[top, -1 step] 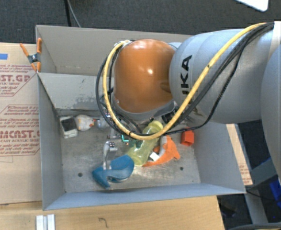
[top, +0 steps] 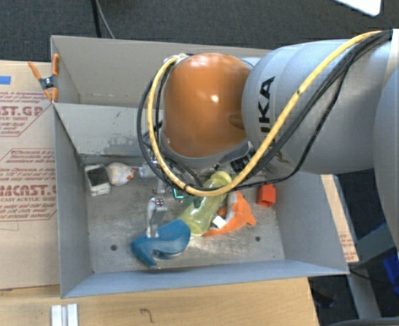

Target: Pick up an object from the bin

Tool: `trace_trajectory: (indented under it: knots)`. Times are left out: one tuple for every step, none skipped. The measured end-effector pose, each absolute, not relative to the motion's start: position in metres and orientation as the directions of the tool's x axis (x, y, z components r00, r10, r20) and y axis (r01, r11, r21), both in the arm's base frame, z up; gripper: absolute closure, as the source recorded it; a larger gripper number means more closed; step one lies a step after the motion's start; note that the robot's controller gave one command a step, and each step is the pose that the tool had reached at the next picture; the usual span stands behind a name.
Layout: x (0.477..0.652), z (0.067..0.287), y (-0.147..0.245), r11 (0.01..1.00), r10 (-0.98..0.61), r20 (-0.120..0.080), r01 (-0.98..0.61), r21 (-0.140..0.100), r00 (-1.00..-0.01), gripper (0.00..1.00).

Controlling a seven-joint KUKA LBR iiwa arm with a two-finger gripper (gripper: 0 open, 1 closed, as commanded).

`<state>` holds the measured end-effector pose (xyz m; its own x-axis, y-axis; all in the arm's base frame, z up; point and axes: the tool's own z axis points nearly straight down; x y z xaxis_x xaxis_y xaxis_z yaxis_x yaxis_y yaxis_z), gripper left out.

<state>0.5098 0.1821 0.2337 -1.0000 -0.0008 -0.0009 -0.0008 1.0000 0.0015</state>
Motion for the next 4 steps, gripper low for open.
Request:
trace_trajectory:
  knots:
    - [0.498, 0.177, 0.165, 1.000, -0.029, -0.006, -0.029, 0.003, -1.000, 0.00]
    - [0.487, 0.104, 0.134, 0.962, -0.272, 0.002, -0.272, 0.002, -0.962, 1.00]
    - [0.487, 0.104, 0.134, 0.962, -0.273, 0.002, -0.273, 0.002, -0.962, 1.00]
    - [0.503, 0.200, 0.111, 0.967, -0.255, 0.003, -0.255, 0.001, -0.967, 1.00]
